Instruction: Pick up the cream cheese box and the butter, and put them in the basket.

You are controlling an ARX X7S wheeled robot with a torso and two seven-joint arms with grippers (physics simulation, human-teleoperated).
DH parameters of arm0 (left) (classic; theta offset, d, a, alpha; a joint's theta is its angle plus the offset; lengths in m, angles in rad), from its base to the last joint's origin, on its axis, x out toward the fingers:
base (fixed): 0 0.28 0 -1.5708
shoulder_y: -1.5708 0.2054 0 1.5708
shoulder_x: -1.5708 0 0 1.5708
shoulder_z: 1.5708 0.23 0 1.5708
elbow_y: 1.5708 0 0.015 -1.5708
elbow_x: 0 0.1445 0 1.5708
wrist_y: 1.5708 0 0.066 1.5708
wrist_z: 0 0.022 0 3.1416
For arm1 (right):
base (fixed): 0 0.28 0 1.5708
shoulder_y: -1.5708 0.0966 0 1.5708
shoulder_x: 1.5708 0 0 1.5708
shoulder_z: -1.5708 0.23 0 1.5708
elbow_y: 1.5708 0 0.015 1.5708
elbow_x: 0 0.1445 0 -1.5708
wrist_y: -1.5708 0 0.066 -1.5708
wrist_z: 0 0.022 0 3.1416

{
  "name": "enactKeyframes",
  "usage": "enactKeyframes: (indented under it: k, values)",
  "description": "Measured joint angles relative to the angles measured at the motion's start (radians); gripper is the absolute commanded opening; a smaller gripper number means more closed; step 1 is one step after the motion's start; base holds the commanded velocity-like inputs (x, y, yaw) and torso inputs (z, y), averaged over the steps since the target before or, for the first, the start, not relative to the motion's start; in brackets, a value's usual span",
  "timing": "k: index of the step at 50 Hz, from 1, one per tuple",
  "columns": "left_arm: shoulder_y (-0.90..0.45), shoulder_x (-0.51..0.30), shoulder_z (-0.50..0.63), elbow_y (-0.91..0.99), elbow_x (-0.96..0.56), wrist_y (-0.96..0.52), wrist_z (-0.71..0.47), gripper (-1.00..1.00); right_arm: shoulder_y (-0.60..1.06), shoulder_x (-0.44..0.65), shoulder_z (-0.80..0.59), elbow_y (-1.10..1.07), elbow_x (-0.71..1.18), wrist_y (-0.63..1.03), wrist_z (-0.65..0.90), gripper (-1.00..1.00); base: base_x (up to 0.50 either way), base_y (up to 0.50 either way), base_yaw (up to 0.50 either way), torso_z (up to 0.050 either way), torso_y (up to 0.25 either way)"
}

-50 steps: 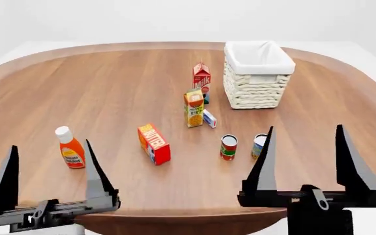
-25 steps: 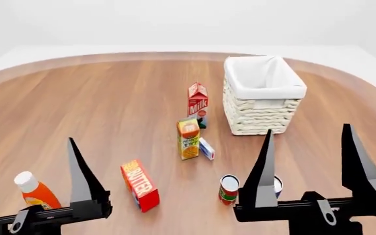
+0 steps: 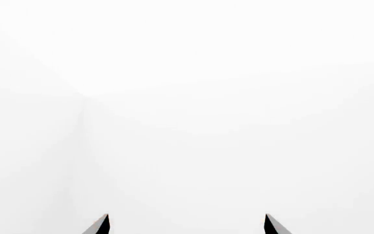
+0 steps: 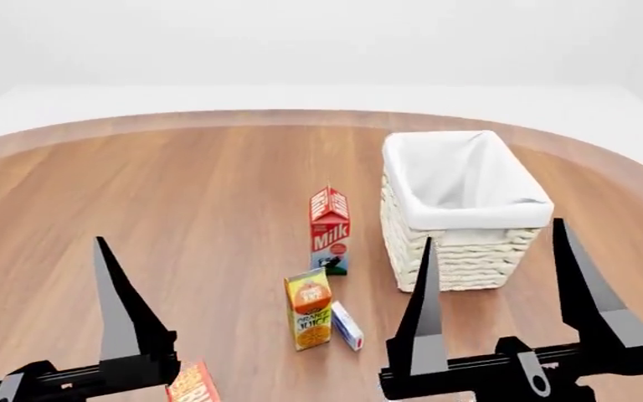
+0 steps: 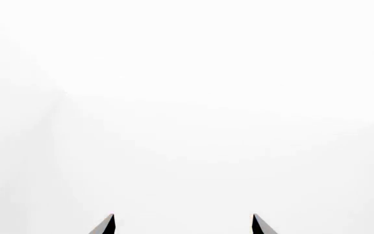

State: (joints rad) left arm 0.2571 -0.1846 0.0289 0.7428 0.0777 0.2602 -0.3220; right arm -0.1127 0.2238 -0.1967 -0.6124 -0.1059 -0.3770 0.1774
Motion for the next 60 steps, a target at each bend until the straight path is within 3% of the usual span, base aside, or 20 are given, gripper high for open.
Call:
enactKeyframes:
  k: [27, 44, 60]
  values:
    - [0.01, -0.023, 0.014, 0.012, 0.003, 0.009, -0.023, 1.0, -0.003, 0.019, -0.031, -0.032, -0.024, 0.058, -0.006, 1.0, 0.03, 0.0, 0.0, 0.0, 0.0]
    - [0.014, -0.039, 0.016, 0.019, -0.008, 0.008, -0.035, 1.0, 0.062, 0.05, -0.021, -0.2, 0.009, 0.347, -0.085, 1.0, 0.0, 0.0, 0.0, 0.0, 0.0]
    - [0.013, -0.049, 0.023, 0.022, -0.008, -0.001, -0.045, 1.0, 0.201, 0.079, 0.047, -0.36, 0.189, 0.781, -0.158, 1.0, 0.0, 0.0, 0.0, 0.0, 0.0]
